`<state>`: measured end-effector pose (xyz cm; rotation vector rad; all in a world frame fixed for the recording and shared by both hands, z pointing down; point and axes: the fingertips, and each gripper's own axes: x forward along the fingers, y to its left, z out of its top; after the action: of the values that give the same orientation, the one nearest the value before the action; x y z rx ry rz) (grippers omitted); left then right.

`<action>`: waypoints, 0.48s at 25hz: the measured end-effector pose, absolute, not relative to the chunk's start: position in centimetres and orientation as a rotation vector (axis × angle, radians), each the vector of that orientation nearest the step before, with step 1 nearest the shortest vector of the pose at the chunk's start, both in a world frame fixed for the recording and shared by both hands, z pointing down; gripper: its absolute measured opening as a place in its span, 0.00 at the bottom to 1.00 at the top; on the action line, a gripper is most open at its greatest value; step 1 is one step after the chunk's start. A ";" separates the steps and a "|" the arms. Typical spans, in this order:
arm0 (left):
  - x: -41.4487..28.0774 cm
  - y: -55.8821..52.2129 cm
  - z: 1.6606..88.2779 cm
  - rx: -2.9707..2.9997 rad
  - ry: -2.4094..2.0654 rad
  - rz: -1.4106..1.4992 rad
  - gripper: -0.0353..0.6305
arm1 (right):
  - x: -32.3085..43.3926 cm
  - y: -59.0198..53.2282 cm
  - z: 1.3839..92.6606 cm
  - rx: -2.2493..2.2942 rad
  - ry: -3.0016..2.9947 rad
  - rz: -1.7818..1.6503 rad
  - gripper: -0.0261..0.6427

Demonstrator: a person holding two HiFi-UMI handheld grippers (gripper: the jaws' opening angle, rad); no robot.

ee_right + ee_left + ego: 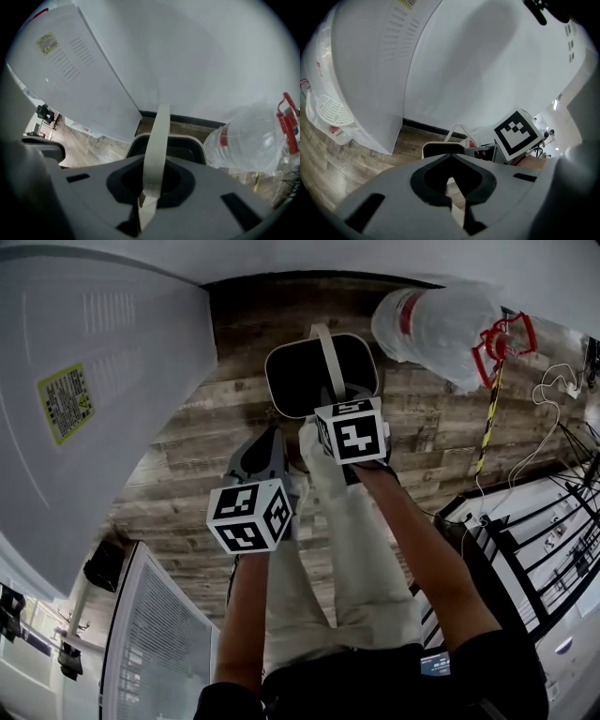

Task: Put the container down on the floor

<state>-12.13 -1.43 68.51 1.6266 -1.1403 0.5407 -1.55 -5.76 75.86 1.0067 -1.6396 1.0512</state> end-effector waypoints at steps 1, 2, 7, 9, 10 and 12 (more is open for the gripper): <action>-12.3 -1.7 68.9 1.622 -1.145 0.542 0.08 | -1.6 -5.9 76.0 1.010 -1.641 1.053 0.08; -12.4 -2.0 69.3 1.615 -1.148 0.542 0.08 | -1.6 -6.0 76.2 1.012 -1.642 1.056 0.08; -11.8 -3.6 70.7 1.613 -1.138 0.539 0.08 | -2.2 -7.1 76.8 1.014 -1.650 1.073 0.08; -11.5 -4.3 71.3 1.625 -1.131 0.549 0.08 | -2.6 -7.6 77.0 1.015 -1.655 1.080 0.08; -11.4 -4.7 71.6 1.627 -1.129 0.549 0.08 | -2.8 -7.9 77.3 1.014 -1.657 1.077 0.08; -11.1 -5.7 72.2 1.628 -1.127 0.543 0.08 | -3.0 -8.4 77.7 1.011 -1.660 1.070 0.08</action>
<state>-11.14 -5.67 72.20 1.6278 -1.1267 0.5429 -2.95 -8.44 77.68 1.0108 -1.6603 1.0700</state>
